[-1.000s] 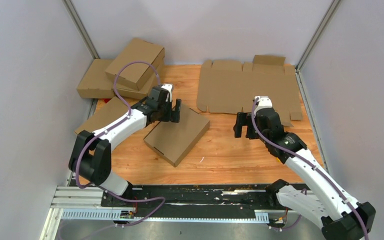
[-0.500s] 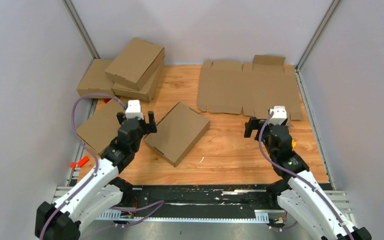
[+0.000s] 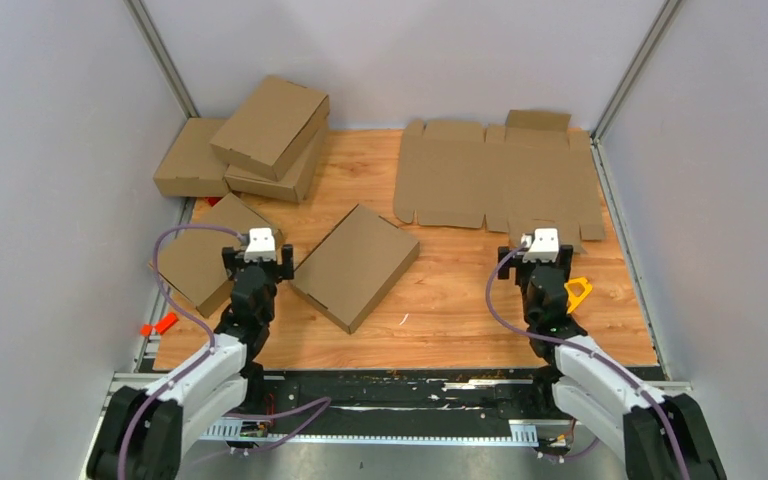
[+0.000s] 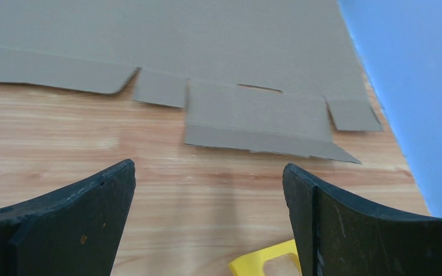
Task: Fold the paper box
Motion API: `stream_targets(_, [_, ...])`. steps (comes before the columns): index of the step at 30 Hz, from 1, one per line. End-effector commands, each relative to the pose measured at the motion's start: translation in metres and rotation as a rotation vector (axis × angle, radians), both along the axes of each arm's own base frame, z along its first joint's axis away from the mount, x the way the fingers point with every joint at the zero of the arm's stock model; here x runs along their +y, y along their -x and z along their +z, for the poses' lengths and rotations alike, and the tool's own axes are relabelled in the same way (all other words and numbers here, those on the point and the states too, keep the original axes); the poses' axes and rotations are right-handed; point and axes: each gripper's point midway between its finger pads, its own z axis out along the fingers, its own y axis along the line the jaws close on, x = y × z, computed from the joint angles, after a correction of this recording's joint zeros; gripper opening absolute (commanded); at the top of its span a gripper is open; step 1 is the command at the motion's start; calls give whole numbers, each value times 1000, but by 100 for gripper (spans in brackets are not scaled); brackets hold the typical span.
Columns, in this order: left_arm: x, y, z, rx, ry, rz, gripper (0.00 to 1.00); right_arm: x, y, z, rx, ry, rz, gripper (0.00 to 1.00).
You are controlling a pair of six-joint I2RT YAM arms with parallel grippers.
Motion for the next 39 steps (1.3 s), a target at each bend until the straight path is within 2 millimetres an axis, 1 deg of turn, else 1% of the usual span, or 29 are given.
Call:
stream_targets(1, [14,-17,4,-89,94,5,100,-33,-18,22,-139,-36,-130,98])
stream_targets(2, [14,-21,3,-80,85,-2,100,-36,-21,22,-161,-66,-131,96])
stream_targets(3, [14,-24,4,-80,79,1,100,-38,-24,17,-168,-86,-133,95])
stream_targets(5, [21,-30,4,-77,57,38,99,-41,-37,17,-173,-77,-144,95])
stream_targets(7, [23,-37,4,-69,20,47,96,-30,-54,11,-96,-27,-84,95])
stream_targets(9, [23,-45,2,-46,-9,50,93,-26,-62,4,-34,-3,-69,95])
stream_targets(10, [23,-48,1,-36,-24,49,91,-25,-63,0,-38,11,-55,94])
stream_targets(11, [23,-48,-4,-33,-32,41,91,-27,-60,-5,-71,19,-58,95])
stream_targets(13, [29,-47,-9,-114,-16,68,94,-37,-56,1,-186,-22,-97,90])
stream_targets(14, [31,-49,-12,-118,-18,77,96,-40,-57,-2,-191,-3,-111,87])
stream_targets(15, [32,-50,-13,-106,-13,80,97,-39,-57,-8,-164,2,-110,87])
stream_targets(17, [34,-51,-20,-36,-2,96,100,-41,-63,-14,-92,-22,-123,87])
stream_targets(19, [35,-52,-16,-82,3,92,100,-44,-68,-17,-58,-50,-115,84])
stream_targets(20, [37,-51,-14,-93,6,98,100,-45,-67,-17,-61,-49,-116,98])
stream_targets(21, [37,-51,-17,-76,12,103,100,-45,-67,-16,-64,-49,-116,100])
stream_targets(23, [36,-53,-18,-56,7,98,100,-45,-67,-16,-65,-51,-117,100])
stream_targets(25, [37,-52,-15,-85,9,101,100,-45,-67,-16,-65,-52,-115,100])
stream_targets(39, [36,-53,-17,-69,7,98,100,-45,-67,-16,-63,-51,-114,100])
